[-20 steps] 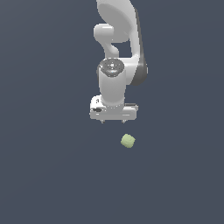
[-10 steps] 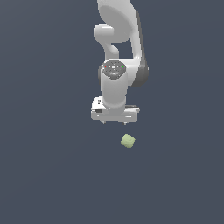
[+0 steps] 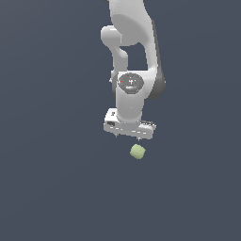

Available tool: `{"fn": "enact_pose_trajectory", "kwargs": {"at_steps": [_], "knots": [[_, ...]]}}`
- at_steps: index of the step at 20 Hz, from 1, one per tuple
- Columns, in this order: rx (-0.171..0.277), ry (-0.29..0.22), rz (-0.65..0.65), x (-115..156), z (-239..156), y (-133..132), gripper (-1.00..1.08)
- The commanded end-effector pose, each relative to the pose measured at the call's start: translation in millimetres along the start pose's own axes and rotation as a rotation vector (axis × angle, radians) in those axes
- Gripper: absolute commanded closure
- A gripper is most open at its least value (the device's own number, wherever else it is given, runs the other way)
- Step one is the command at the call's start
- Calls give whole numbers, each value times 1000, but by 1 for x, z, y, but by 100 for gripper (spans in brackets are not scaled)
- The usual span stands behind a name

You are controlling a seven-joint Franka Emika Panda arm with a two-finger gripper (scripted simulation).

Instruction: Pick up the object and move it to a goal position.

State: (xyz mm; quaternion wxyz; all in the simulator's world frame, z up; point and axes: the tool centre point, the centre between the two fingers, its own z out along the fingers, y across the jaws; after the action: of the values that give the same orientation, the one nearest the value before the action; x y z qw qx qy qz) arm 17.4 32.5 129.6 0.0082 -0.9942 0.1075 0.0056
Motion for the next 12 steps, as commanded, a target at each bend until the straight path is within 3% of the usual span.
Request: {"fn": "enact_pose_trajectory", "kwargs": {"at_steps": [1,12], "knots": [[-1,1,52,3,6,-9,-92],[-10,10,252,14,31,-45,-92]]}}
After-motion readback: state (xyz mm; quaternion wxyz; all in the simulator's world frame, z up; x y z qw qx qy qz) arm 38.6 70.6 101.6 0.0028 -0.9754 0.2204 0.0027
